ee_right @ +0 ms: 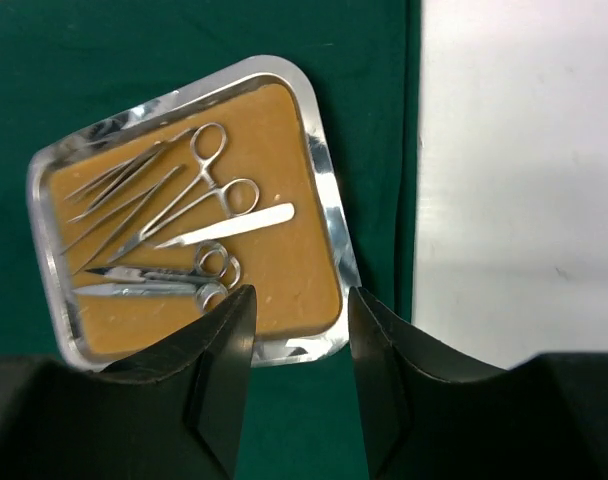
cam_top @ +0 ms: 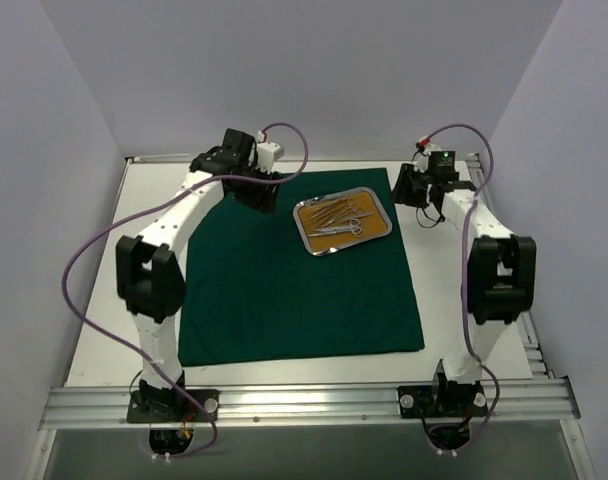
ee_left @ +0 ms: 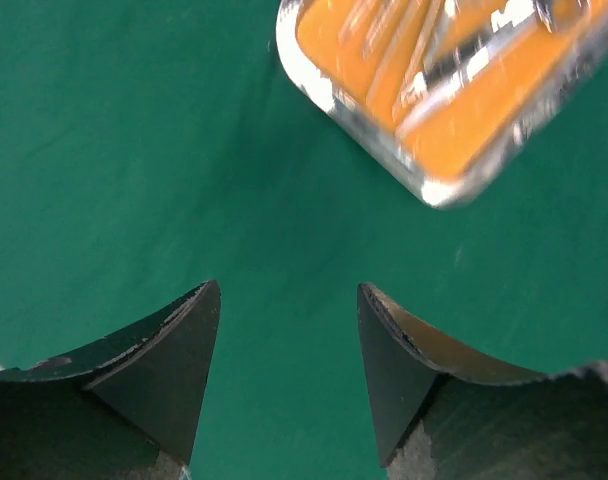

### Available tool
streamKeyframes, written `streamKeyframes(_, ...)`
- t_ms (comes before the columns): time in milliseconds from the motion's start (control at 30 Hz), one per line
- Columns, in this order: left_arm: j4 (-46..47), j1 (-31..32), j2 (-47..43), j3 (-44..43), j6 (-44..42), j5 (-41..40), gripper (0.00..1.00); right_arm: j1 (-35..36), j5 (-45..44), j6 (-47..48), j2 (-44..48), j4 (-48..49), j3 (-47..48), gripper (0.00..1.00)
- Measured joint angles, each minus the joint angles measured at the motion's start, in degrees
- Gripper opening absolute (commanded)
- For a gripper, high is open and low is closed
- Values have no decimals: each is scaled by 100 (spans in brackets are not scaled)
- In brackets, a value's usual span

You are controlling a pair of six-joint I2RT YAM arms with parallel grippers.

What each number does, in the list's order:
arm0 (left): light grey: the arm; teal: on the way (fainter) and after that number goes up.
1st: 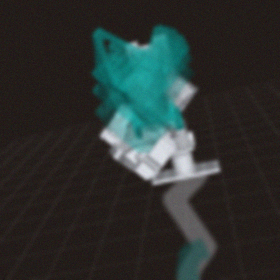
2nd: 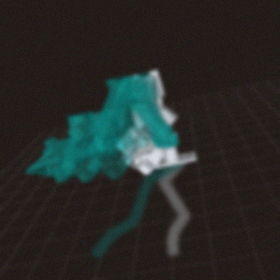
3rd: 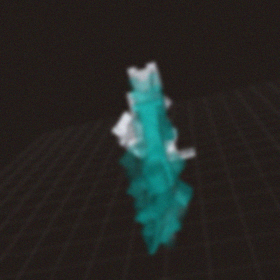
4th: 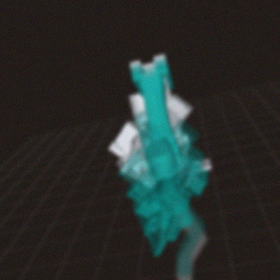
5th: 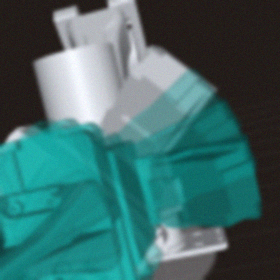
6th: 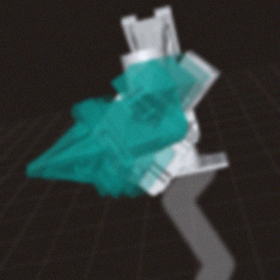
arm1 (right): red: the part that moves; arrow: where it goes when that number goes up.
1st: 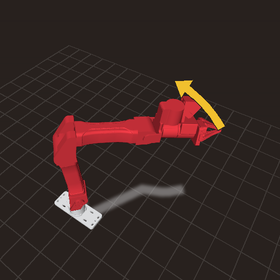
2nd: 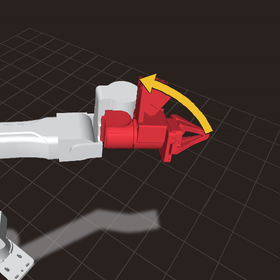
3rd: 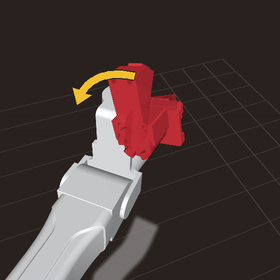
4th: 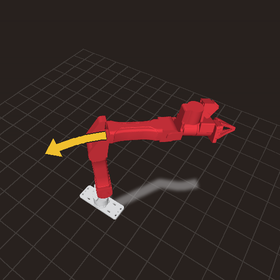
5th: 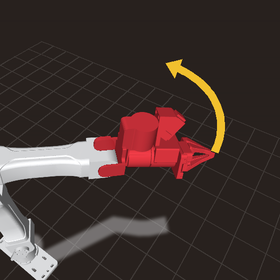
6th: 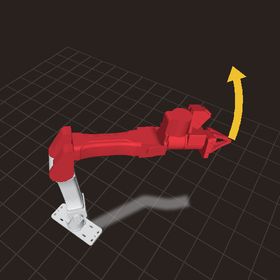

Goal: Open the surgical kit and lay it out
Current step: Move the container from the surgical kit.

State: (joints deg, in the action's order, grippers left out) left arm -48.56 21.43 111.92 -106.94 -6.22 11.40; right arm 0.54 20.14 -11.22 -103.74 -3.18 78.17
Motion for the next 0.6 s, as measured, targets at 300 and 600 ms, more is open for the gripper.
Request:
streamKeyframes(300, 273, 111, 2037, -975, 1364, 214, 66, 0, 774, 525, -2177, -199, 1569, 38)
streamKeyframes(600, 494, 297, 2577, -1279, 2168, 621, 63, -2, 992, 728, -2616, -271, 2269, 35)
